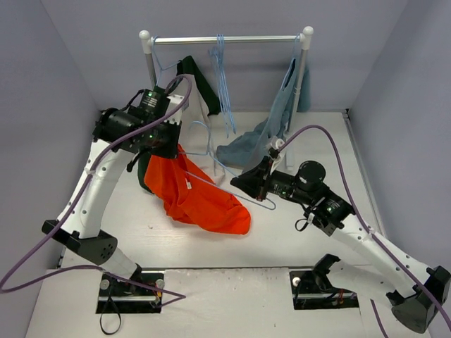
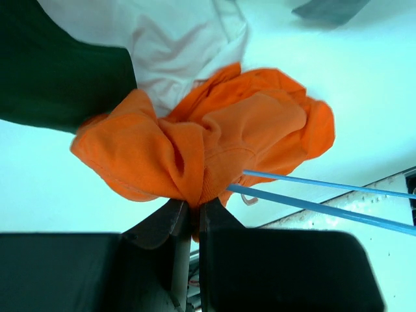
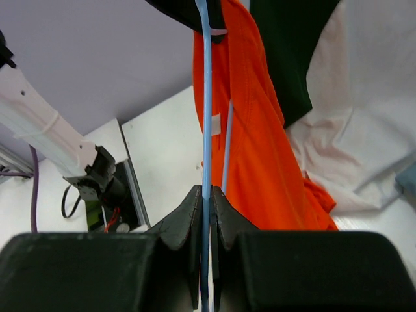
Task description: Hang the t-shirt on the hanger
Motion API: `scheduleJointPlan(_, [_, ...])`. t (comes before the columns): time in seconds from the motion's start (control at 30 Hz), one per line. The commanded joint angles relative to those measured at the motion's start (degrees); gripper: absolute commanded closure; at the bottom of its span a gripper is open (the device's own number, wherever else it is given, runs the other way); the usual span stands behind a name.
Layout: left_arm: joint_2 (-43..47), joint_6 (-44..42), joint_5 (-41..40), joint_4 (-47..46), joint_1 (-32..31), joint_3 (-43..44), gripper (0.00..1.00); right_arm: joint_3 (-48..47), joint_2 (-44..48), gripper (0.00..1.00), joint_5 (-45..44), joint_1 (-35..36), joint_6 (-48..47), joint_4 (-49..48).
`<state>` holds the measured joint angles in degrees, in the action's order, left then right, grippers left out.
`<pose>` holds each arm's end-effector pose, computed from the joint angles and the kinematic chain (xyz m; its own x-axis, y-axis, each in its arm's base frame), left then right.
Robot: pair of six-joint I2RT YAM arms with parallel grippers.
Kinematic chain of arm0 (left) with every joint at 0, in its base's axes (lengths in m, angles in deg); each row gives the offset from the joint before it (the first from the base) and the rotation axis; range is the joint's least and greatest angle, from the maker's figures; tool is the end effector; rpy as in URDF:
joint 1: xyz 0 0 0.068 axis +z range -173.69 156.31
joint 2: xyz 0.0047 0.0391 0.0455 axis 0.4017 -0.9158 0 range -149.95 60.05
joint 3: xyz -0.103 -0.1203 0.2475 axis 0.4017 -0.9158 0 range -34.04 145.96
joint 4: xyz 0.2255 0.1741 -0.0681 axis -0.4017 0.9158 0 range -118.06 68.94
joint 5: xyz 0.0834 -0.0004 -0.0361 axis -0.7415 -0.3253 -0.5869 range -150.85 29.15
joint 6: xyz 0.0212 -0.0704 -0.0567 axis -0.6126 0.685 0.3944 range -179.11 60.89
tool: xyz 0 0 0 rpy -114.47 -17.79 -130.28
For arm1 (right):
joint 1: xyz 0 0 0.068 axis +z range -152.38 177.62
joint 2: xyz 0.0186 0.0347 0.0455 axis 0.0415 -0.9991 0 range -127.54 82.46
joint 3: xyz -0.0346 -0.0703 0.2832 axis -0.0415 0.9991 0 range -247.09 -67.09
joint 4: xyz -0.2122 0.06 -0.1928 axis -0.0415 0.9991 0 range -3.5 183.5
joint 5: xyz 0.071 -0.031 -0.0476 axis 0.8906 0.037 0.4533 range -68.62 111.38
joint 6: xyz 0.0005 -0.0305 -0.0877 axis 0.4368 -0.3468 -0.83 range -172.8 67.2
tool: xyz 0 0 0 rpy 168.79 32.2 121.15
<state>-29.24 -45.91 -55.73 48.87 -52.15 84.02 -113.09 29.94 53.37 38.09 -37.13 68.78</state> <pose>0.2922 -0.1668 0.4686 -0.7580 0.1523 -0.6343 0.3636 0.9059 -0.2170 0.1780 0.2099 0.3965 -0.1132 0.2045 -0.9723 -0.9506 0.2626 0.1659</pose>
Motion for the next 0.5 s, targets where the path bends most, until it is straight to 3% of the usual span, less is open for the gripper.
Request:
scheduleJointPlan(0.0, [3.8, -1.9, 0.5, 3.3, 0.0, 5.5, 1.00, -6.3, -1.1, 1.00, 3.4, 1.6, 1.4, -13.6])
scheduleJointPlan(0.47, [4.3, -4.3, -4.0, 3.1, -8.2, 18.5, 1.00, -10.4, -10.8, 1.00, 6.5, 3.5, 2.5, -26.0])
